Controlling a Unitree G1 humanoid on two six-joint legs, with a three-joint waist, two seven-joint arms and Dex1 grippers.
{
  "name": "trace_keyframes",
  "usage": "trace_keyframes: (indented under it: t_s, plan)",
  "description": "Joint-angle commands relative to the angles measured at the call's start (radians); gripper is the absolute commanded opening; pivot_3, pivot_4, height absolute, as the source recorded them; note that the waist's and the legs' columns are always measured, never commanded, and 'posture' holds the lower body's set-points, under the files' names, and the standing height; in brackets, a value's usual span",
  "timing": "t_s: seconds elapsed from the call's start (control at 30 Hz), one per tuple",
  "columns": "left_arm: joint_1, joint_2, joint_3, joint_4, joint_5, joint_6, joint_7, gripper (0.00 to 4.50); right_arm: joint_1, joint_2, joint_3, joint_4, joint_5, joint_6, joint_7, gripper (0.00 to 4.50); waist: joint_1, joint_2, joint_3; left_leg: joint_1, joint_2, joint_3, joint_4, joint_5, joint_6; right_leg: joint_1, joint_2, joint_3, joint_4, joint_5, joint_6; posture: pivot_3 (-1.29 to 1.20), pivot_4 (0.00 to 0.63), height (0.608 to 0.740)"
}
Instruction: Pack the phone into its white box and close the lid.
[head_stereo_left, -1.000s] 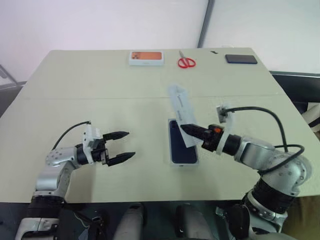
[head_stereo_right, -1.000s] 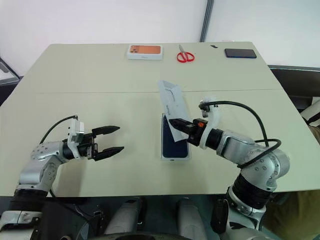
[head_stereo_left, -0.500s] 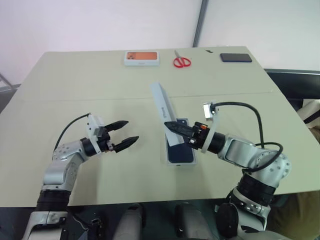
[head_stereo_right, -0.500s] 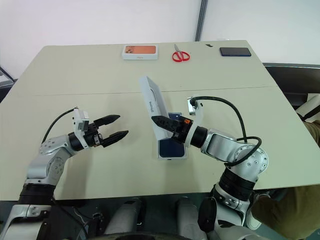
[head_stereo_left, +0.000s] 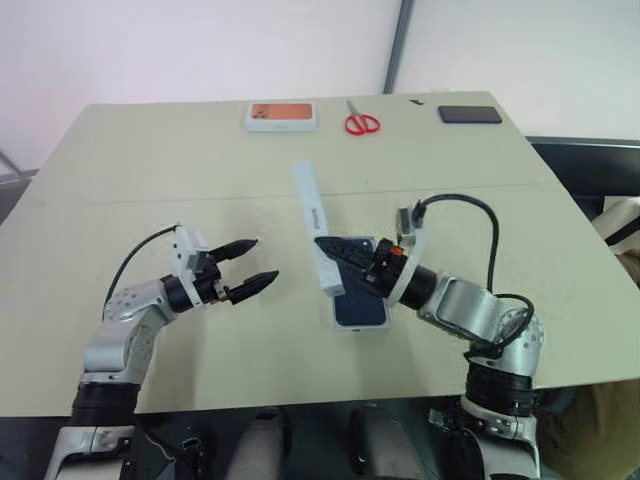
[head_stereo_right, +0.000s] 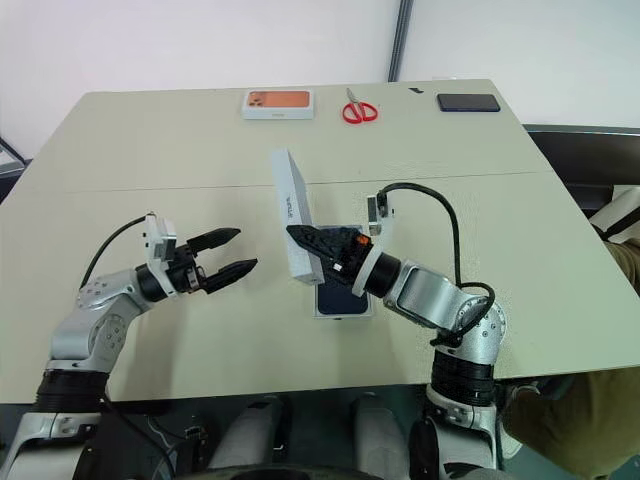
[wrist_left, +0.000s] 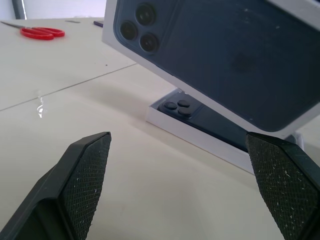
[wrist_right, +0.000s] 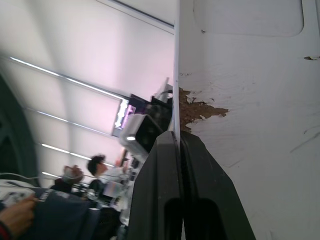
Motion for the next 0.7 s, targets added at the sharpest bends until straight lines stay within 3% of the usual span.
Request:
trace_keyframes:
  t_s: [0.03, 0.5, 0.6, 0.7]
  plan:
    - [0.004, -0.004, 0.015, -0.036, -0.016, 0.005, 0.01, 4.5, 0.038, -0.035, 0.091, -0.035, 0.092, -0.062, 0.004, 0.03, 0.0, 0.0, 0.0, 0.0, 0.0, 0.0, 0.0, 0.0, 0.0, 0.0, 0.0, 0.0, 0.0, 0.0, 0.0, 0.0, 0.15, 0.74]
    - [0.034, -0.028, -0.021, -0.06, -0.008, 0.021, 0.001, 4.5, 0.069, -0.124, 0.236, 0.063, 0.067, -0.16, 0.067, 0.03, 0.002, 0.0, 0.0, 0.0, 0.003, 0.001, 0.0, 0.0, 0.0, 0.0, 0.002, 0.001, -0.001, 0.0, 0.0, 0.0, 0.15, 0.74]
    - [0.043, -0.04, -0.041, -0.062, -0.01, 0.021, -0.014, 3.7, 0.059, -0.132, 0.24, 0.067, 0.056, -0.177, 0.079, 0.0, 0.003, 0.0, 0.0, 0.0, 0.003, 0.001, 0.0, 0.0, 0.0, 0.0, 0.002, 0.001, -0.002, 0.0, 0.0, 0.0, 0.15, 0.74]
    - [0.048, -0.058, -0.071, -0.045, 0.02, -0.006, -0.016, 2.31, 0.06, -0.139, 0.241, 0.06, 0.032, -0.191, 0.092, 0.0, 0.003, 0.0, 0.0, 0.0, 0.003, 0.001, 0.0, 0.0, 0.0, 0.0, 0.002, 0.001, -0.002, 0.0, 0.0, 0.0, 0.15, 0.74]
